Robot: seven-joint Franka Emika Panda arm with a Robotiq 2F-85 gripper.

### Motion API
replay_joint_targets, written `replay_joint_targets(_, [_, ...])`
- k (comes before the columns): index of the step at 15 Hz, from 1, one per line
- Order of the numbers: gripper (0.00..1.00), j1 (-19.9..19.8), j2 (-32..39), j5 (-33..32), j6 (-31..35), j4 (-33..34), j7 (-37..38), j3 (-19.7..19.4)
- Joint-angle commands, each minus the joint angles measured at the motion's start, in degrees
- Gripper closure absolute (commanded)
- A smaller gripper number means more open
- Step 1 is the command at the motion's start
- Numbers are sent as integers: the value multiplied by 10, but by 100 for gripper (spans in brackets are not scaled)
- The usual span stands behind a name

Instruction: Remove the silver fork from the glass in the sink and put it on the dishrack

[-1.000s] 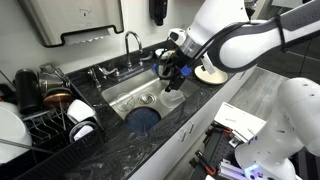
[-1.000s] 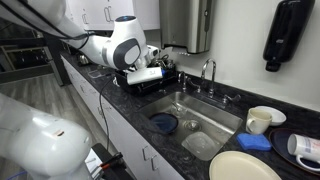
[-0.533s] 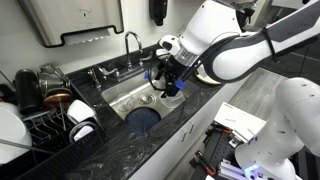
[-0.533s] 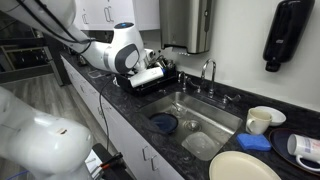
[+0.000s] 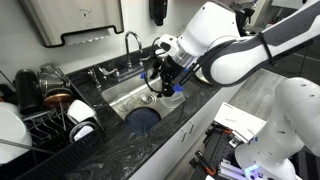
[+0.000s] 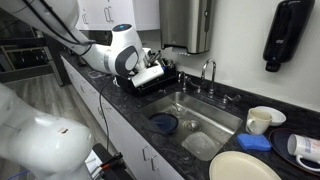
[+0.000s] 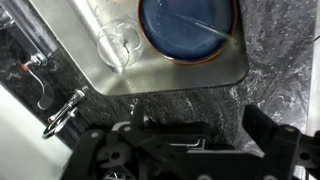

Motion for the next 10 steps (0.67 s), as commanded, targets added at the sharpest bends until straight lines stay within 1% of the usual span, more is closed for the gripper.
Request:
replay_joint_targets(1, [0,6,102,-22,145,17,-51,-1])
replay_joint_targets(3, [0,25,151,-34,217,27,-77,-22])
replay_joint_targets(5, [0,61,190,-41,259,36,-106,-55])
replay_joint_targets(7, [0,95,220,-59,267,48,-116,-85])
replay_joint_targets(10, [0,115,248,-96,268,65,-123,-107])
